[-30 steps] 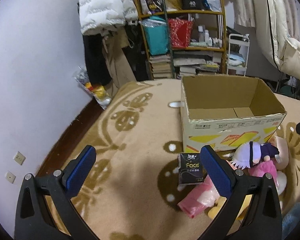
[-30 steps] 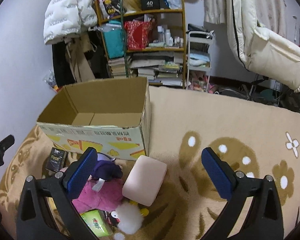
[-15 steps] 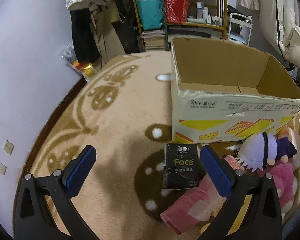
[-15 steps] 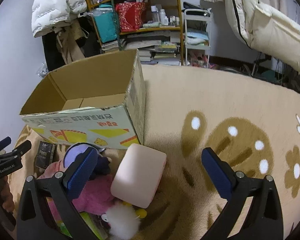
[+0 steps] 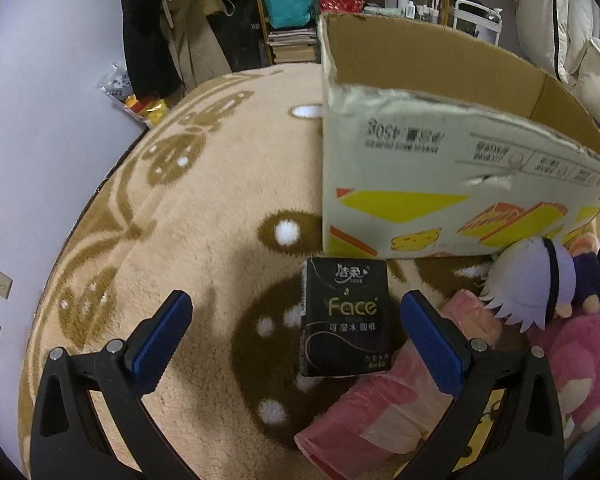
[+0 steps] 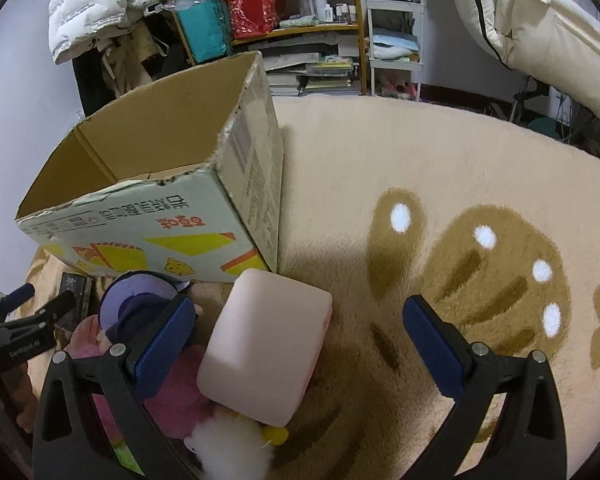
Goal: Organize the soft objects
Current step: 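Lower left tool onto black tissue pack while right tool lowers onto pink cushion, then lift the tissue pack with left tool while right tool lifts the cushion over the box, then open left tool to drop tissue pack in box while right tool releases cushion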
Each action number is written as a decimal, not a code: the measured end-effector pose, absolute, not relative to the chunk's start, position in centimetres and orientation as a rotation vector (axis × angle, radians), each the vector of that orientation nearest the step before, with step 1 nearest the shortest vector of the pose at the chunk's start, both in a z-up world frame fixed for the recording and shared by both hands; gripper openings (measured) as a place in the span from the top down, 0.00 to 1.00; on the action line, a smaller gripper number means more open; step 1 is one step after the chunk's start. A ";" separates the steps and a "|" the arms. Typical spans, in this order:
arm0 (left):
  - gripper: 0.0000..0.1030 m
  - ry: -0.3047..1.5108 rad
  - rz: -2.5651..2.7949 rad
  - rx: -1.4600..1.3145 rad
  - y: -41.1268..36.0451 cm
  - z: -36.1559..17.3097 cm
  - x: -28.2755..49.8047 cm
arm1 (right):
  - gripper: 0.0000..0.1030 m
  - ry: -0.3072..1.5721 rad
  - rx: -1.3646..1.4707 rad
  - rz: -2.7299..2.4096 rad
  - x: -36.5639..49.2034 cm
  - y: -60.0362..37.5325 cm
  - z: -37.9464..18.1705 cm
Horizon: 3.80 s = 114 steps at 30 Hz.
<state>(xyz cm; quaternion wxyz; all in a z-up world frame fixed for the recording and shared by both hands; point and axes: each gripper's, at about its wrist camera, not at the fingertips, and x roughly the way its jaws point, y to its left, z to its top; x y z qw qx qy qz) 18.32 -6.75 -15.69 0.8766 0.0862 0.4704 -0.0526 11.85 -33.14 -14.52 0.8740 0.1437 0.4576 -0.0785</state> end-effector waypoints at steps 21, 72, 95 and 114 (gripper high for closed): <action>0.42 1.089 -0.188 0.113 -6.3 -17.6 18.4 | 0.33 1.026 0.341 -0.118 12.3 -33.5 -15.7; 0.56 0.620 -0.180 0.122 -6.5 2.9 14.8 | 0.61 0.547 0.152 -0.001 11.3 -27.7 0.2; 0.55 0.762 -0.283 0.159 -13.4 -3.2 22.3 | 0.54 0.614 0.213 0.052 17.3 -28.4 -3.9; 0.19 0.795 -0.254 0.121 -10.9 -3.1 20.6 | 0.00 0.593 0.197 0.014 14.9 -28.6 -2.7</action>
